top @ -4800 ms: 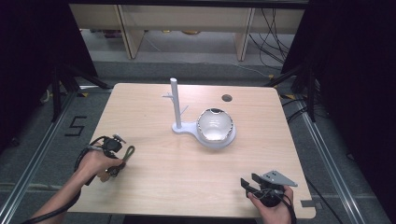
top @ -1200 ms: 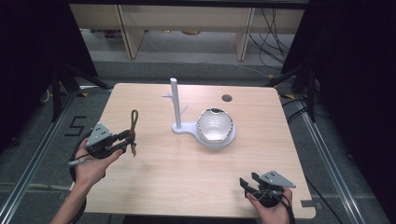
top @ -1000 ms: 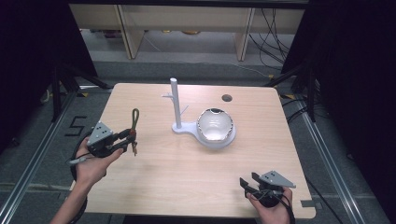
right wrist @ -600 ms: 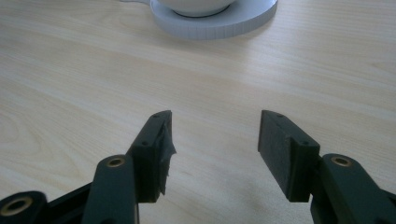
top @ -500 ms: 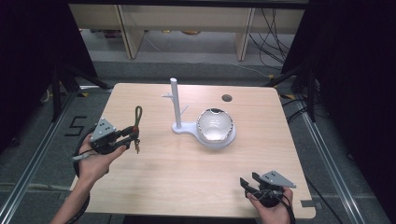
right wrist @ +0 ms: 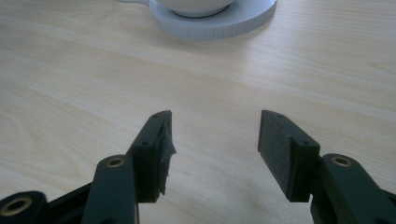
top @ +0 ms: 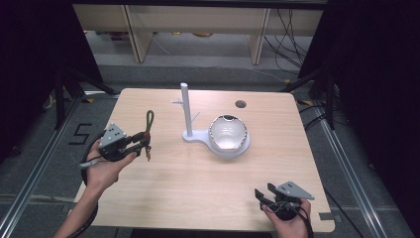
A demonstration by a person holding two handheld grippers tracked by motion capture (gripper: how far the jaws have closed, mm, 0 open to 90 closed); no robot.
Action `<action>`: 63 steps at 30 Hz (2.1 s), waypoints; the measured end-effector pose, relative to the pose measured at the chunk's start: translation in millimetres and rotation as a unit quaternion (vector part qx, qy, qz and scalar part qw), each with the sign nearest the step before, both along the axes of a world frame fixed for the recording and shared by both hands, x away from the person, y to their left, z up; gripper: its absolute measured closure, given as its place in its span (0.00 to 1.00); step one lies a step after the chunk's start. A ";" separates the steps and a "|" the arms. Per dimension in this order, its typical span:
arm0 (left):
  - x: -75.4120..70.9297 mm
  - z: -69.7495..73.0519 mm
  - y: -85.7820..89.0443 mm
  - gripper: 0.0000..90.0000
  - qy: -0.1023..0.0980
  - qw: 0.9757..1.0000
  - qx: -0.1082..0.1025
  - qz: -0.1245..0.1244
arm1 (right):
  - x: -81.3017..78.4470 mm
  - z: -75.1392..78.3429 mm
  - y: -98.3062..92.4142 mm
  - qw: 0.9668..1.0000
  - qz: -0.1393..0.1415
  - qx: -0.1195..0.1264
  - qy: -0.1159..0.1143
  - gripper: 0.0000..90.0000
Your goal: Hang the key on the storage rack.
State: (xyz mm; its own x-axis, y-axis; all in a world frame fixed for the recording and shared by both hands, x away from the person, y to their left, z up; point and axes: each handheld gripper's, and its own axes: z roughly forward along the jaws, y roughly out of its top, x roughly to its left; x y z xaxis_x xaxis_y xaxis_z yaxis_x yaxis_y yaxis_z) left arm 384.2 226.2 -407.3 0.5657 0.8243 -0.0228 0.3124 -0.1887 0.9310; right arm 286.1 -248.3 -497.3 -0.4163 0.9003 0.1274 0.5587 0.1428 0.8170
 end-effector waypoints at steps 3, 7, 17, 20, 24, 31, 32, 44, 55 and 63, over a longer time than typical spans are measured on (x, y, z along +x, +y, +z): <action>1.1 1.6 -1.4 0.76 -0.001 1.000 0.000 0.000 | -0.1 0.2 -0.1 1.000 0.000 0.003 0.000 0.51; 3.1 3.2 -3.8 0.76 -0.001 1.000 0.001 -0.002 | -0.4 0.8 -0.8 1.000 -0.001 -0.002 0.002 0.51; 5.9 5.7 -7.8 0.76 -0.003 1.000 0.000 -0.005 | -1.1 2.0 -1.3 1.000 -0.003 -0.007 0.006 0.51; 6.8 6.5 -9.4 0.76 -0.003 1.000 0.000 -0.006 | -1.3 2.1 -1.2 1.000 -0.004 -0.007 0.005 0.51; 8.2 6.7 -10.6 0.76 -0.004 1.000 -0.001 -0.009 | -1.3 2.2 -1.4 1.000 -0.004 -0.005 0.005 0.51; 9.8 8.4 -13.3 0.76 -0.004 1.000 0.000 -0.008 | -1.1 2.1 -1.8 1.000 -0.003 -0.007 0.004 0.51; 10.4 8.7 -13.6 0.76 -0.005 1.000 0.001 -0.009 | -1.2 2.1 -1.7 1.000 -0.004 -0.007 0.005 0.51; 16.7 12.5 -19.4 0.76 -0.007 1.000 0.001 -0.014 | -0.3 1.5 -2.4 1.000 -0.002 -0.009 0.000 0.51; 21.4 13.6 -24.5 0.76 -0.003 1.000 0.004 -0.016 | 0.3 1.3 -2.6 1.000 -0.003 -0.003 -0.004 0.51; 25.8 15.5 -28.6 0.76 -0.003 1.000 0.005 -0.019 | -0.1 1.8 -2.8 1.000 -0.001 -0.005 0.000 0.51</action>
